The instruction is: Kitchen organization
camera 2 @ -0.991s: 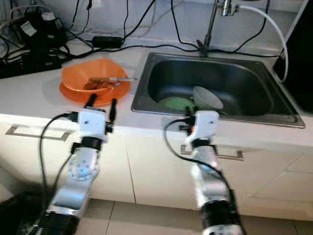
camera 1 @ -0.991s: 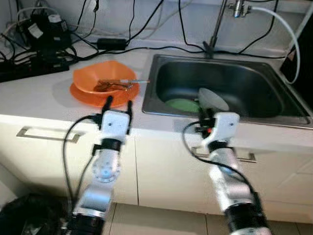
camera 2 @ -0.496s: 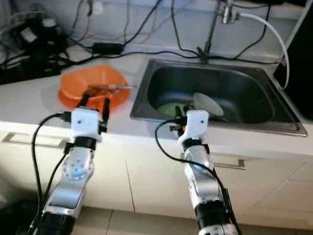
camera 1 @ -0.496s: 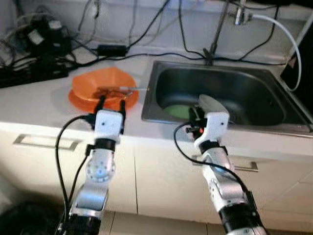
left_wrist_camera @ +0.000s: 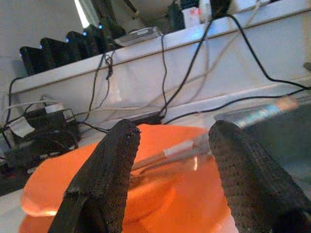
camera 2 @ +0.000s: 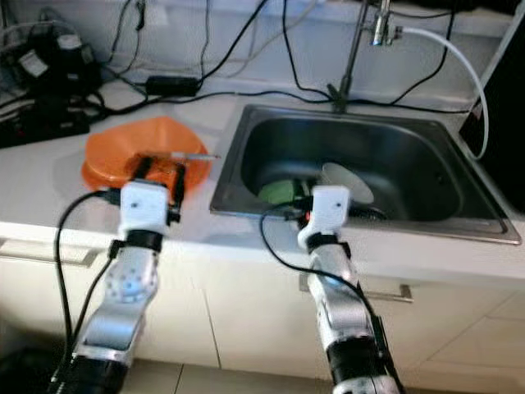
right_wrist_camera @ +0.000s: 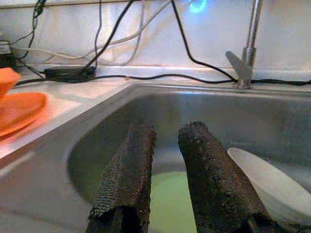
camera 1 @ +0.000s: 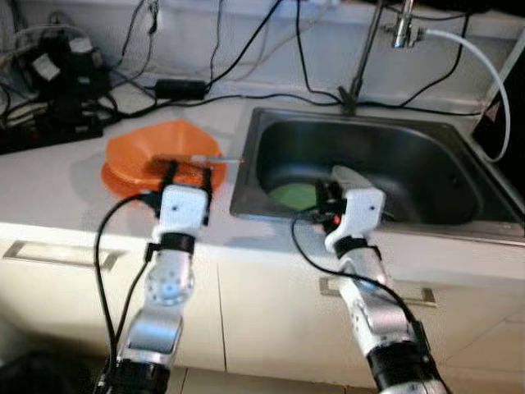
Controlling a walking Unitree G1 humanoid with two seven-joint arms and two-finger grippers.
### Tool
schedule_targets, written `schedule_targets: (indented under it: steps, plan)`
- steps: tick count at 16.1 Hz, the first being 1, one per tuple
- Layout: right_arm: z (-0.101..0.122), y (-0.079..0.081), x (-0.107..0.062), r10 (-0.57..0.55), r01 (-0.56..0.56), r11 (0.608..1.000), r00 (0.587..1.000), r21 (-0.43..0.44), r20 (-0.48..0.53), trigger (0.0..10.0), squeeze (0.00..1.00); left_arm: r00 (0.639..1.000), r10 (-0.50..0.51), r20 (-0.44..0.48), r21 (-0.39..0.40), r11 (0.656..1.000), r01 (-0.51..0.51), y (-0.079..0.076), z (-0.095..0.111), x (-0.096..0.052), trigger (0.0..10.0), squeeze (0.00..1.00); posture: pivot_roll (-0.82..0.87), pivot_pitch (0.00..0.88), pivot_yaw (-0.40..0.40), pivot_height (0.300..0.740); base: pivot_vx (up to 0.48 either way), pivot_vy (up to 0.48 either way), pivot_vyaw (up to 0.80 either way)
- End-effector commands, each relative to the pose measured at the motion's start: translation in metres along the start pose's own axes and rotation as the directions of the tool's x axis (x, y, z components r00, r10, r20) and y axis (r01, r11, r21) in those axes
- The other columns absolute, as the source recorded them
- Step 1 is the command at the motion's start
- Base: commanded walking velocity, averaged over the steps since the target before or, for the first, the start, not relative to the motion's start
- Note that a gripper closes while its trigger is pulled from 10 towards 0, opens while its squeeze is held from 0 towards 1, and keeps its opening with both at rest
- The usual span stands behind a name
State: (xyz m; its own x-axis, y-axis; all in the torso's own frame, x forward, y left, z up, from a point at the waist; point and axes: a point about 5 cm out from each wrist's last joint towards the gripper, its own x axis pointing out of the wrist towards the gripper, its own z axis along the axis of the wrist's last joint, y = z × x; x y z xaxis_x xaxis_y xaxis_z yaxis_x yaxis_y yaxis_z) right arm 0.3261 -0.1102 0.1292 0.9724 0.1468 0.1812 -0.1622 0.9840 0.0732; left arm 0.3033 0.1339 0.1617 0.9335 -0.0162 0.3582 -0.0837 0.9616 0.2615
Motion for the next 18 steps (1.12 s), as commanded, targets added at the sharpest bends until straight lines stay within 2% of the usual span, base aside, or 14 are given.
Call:
schedule_targets:
  steps: [1, 3, 9, 16, 17, 18]
  plan:
    - [0.003, -0.012, 0.000, -0.031, 0.031, 0.999, 0.999, -0.010, 0.009, 10.0, 0.00, 1.000, -0.010, 0.010, -0.014, 1.000, 0.011, -0.008, 0.004, 0.000, 10.0, 0.00, 0.06, 0.051, -0.025, 0.740, 0.337, 0.000, 0.00]
    - [0.003, -0.012, 0.000, -0.031, 0.031, 0.999, 0.999, -0.008, 0.010, 10.0, 0.00, 1.000, -0.006, 0.017, -0.018, 1.000, 0.006, -0.007, 0.005, 0.000, 10.0, 0.00, 0.06, 0.053, -0.025, 0.740, 0.317, 0.000, 0.00]
    - [0.003, -0.011, -0.001, -0.029, 0.029, 1.000, 0.999, -0.002, 0.013, 10.0, 0.00, 0.999, -0.002, 0.042, -0.029, 1.000, 0.003, -0.007, 0.009, -0.001, 10.0, 0.00, 0.06, 0.053, -0.027, 0.740, 0.000, 0.000, 0.00]
    - [0.004, -0.010, 0.000, -0.034, 0.034, 0.999, 0.999, 0.007, 0.021, 10.0, 0.00, 0.992, -0.059, 0.112, -0.021, 0.998, 0.061, -0.011, 0.030, 0.008, 10.0, 0.00, 0.06, 0.050, -0.024, 0.740, 0.000, 0.000, 0.00]
    - [0.004, -0.010, 0.000, -0.036, 0.035, 0.999, 0.999, 0.009, 0.021, 10.0, 0.00, 0.987, -0.103, 0.124, 0.029, 0.995, 0.100, -0.013, 0.037, 0.013, 10.0, 0.00, 0.06, 0.050, -0.024, 0.740, 0.000, 0.000, 0.00]
    - [0.004, -0.010, 0.000, -0.036, 0.035, 0.999, 0.999, 0.007, 0.019, 10.0, 0.00, 0.975, -0.180, 0.132, 0.132, 0.978, 0.163, -0.017, 0.044, 0.019, 10.0, 0.00, 0.07, 0.049, -0.024, 0.740, 0.000, 0.000, 0.00]
